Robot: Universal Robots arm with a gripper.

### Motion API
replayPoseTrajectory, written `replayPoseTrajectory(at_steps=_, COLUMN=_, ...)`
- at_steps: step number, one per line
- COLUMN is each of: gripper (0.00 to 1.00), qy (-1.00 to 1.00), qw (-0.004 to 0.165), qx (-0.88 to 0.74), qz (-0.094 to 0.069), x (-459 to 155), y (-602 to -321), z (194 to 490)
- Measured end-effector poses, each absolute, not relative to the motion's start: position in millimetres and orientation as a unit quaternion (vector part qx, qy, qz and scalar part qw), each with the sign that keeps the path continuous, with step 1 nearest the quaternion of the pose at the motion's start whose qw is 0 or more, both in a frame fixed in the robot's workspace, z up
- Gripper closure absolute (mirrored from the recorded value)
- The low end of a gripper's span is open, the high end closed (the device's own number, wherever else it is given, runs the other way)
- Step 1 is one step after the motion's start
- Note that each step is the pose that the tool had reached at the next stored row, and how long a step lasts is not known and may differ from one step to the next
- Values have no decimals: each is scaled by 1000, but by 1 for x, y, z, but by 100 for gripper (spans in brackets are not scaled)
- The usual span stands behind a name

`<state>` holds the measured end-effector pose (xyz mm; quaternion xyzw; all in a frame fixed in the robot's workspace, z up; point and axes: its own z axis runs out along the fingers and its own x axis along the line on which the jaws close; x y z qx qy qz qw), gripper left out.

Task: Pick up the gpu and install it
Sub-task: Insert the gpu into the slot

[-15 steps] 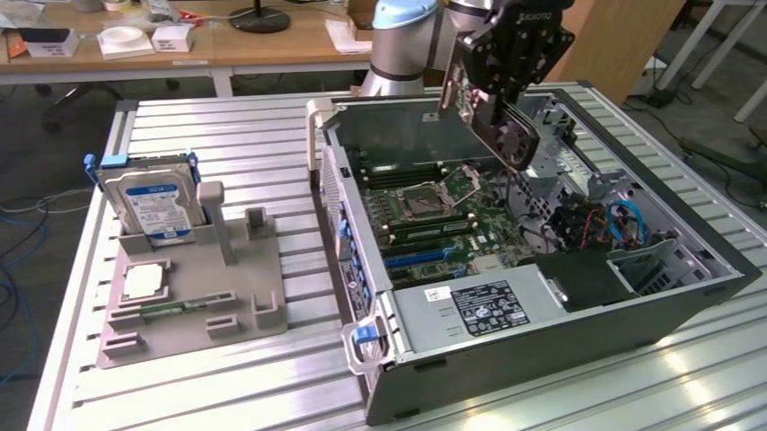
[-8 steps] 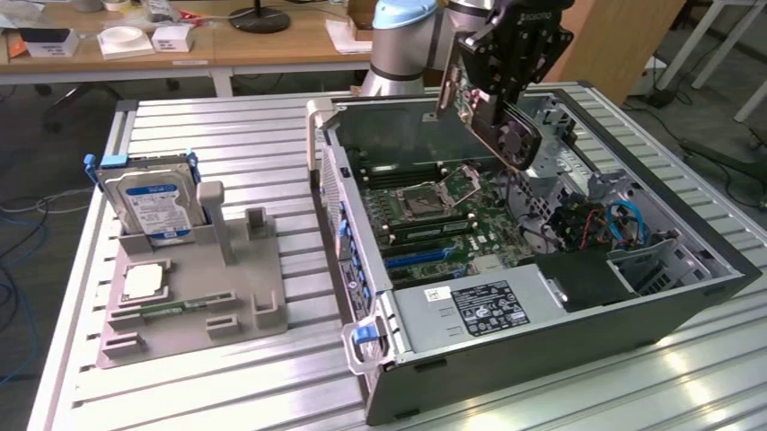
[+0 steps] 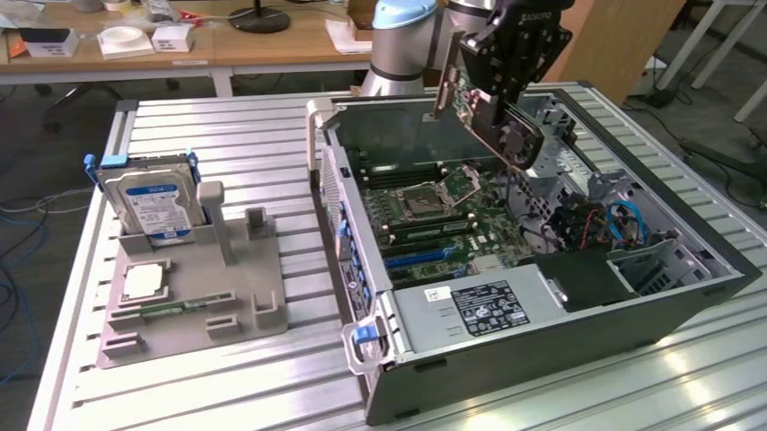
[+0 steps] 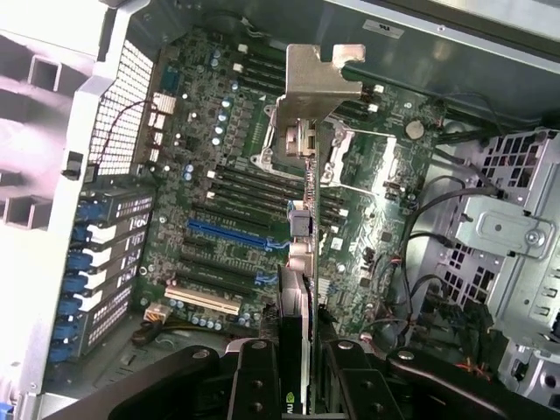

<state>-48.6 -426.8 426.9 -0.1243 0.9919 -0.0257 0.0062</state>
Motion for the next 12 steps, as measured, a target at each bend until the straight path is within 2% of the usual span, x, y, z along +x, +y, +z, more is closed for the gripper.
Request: replayPoseTrajectory(at_steps=12, gripper=74, qy=987, qw=7, qx=-158, qz=-25, x=-49, y=-427, z=427)
